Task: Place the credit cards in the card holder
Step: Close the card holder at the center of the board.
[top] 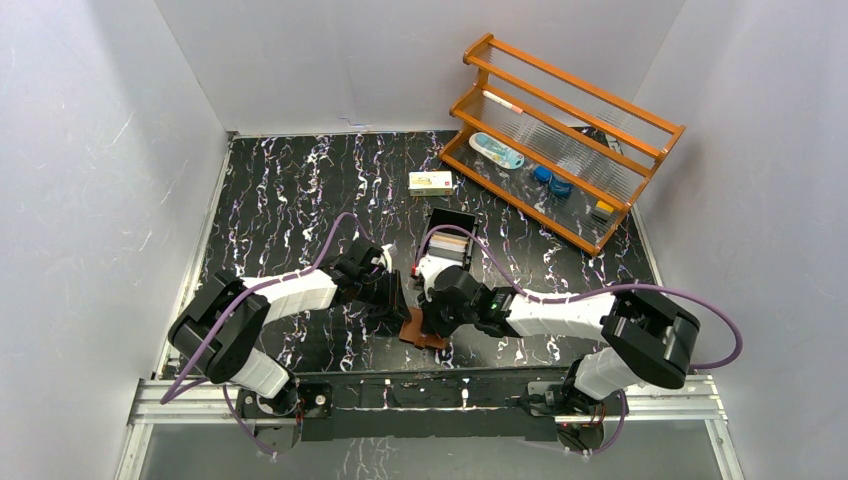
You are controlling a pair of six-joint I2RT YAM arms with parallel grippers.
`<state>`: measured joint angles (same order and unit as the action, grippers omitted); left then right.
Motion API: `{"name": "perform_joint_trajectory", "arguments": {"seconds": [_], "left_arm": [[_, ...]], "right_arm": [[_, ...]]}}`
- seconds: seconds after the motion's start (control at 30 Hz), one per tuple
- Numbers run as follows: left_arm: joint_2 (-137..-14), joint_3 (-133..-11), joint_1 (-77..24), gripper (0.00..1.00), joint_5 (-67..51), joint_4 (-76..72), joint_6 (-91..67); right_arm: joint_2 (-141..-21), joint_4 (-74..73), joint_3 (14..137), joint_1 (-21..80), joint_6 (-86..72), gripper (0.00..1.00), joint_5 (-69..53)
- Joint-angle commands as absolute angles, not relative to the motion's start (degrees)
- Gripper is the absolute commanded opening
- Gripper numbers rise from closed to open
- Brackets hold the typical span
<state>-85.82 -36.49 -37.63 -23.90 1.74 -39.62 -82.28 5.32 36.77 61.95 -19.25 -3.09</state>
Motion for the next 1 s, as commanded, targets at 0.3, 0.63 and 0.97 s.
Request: {"name": "perform_joint_trajectory", "arguments": {"seconds": [0.3,0.63,0.97], "left_arm": [[-84.9,-36.2,-37.8,0.26,-24.0,2.7,-39.5],[-77.4,-39.9,-37.8,0.38,-19.1,11.1,-41.8],[-85.1,-40.2,-38.0,0.34,-24.2,6.1,-40.4]], "right_arm": [[-83.8,6.4,37.4,61.4,-19.2,0.0,2.2],[-78.8,4.4,39.9,60.9,-23.6,0.0,-0.1],[-82.5,6.9,38.5,58.6,-23.7,0.0,-2.0]]}}
